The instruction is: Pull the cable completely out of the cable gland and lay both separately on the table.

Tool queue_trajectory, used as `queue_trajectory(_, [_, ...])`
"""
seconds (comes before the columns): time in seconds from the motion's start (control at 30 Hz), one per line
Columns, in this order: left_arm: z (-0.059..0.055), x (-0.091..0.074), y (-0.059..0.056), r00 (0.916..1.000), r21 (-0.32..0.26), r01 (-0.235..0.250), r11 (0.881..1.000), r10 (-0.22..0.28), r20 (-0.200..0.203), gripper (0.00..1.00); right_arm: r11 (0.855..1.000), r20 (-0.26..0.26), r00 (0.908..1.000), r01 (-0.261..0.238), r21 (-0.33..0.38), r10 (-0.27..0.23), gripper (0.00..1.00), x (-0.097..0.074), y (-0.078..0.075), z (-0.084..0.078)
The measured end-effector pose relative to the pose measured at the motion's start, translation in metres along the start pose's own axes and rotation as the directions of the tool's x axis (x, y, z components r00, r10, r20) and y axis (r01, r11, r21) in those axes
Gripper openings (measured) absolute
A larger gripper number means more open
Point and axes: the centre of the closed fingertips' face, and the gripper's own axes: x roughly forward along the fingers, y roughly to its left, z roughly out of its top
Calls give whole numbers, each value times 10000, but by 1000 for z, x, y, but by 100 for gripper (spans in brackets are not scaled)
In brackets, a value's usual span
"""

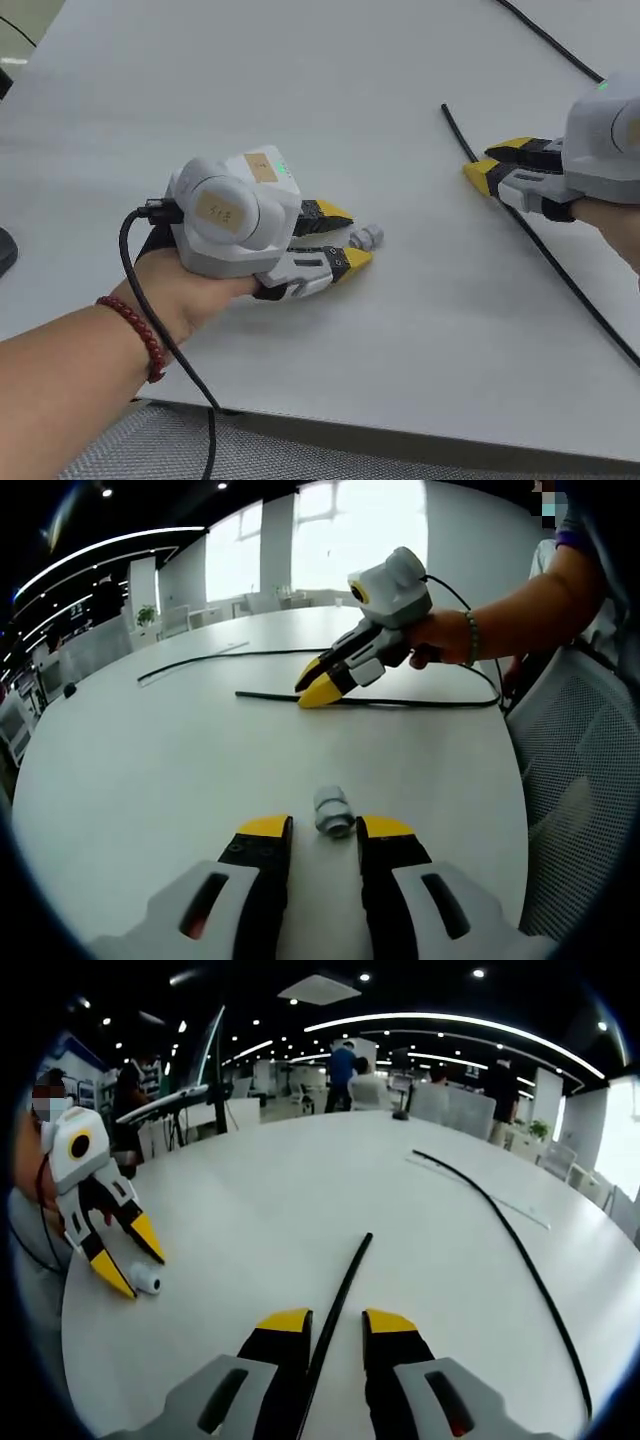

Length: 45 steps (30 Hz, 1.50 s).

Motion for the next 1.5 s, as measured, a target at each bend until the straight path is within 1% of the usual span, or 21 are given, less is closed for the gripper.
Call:
queue_trajectory(0.17, [2,-1,1,10000,-32,-47,10000,47,48,30,9999,180,9998,96,-55,-95,20,-4,-2,5])
queue_trajectory(0.3, [7,-3,2,9999,-140,-37,9999,39,146,35,9997,377,9990,230,-67,-227,24,-8,-5,10])
queue_trajectory(0.33, [8,-4,3,9998,-171,-45,9998,49,185,37,9996,430,9988,255,-82,-251,25,-10,-5,11])
queue_trajectory(0.43, [13,-9,5,9994,-228,-105,9997,113,337,41,9991,695,9970,360,-210,-345,33,-14,-6,17])
queue_trajectory(0.53, [13,-14,8,9994,-204,-212,9996,217,282,44,9978,822,9955,508,-421,-472,37,-20,-7,19])
queue_trajectory(0.6, [14,-18,10,9991,-217,-300,9993,306,299,44,9980,795,9954,555,-304,-530,40,-23,-8,19])
queue_trajectory(0.7, [15,-23,13,9985,-320,-438,9985,448,319,47,9975,788,9950,639,-294,-614,40,-27,-9,19])
queue_trajectory(0.77, [15,-26,14,9979,-390,-543,9978,556,321,48,9972,821,9945,682,-302,-655,42,-31,-8,19])
queue_trajectory(0.87, [17,-30,15,9969,-477,-695,9964,712,341,53,9968,865,9936,747,-266,-722,43,-37,-8,18])
queue_trajectory(0.93, [19,-34,15,9961,-566,-765,9955,788,395,56,9962,833,9933,825,-264,-801,46,-41,-7,17])
queue_trajectory(1.03, [24,-41,18,9931,-676,-1003,9927,1040,540,58,9960,945,9917,887,-125,-871,50,-50,-7,19])
queue_trajectory(1.13, [29,-48,21,9896,-808,-1181,9897,1241,731,60,9937,1207,9872,1086,-269,-1046,50,-62,-8,24])
queue_trajectory(1.2, [32,-53,22,9876,-850,-1301,9879,1367,771,60,9921,1233,9849,1244,-172,-1214,51,-74,-8,26])
queue_trajectory(1.3, [37,-60,24,9835,-924,-1500,9844,1581,876,61,9906,1312,9823,1362,-86,-1339,53,-84,-8,28])
queue_trajectory(1.33, [39,-62,25,9819,-951,-1570,9830,1657,919,61,9901,1338,9813,1401,-57,-1381,54,-87,-8,29])
queue_trajectory(1.4, [45,-70,26,9756,-1087,-1784,9779,1902,1099,63,9877,1544,9758,1562,19,-1546,55,-102,-6,33])
queue_trajectory(1.5, [53,-77,24,9688,-1309,-1929,9724,2099,1319,66,9844,1771,9688,1759,16,-1734,58,-118,-4,36])
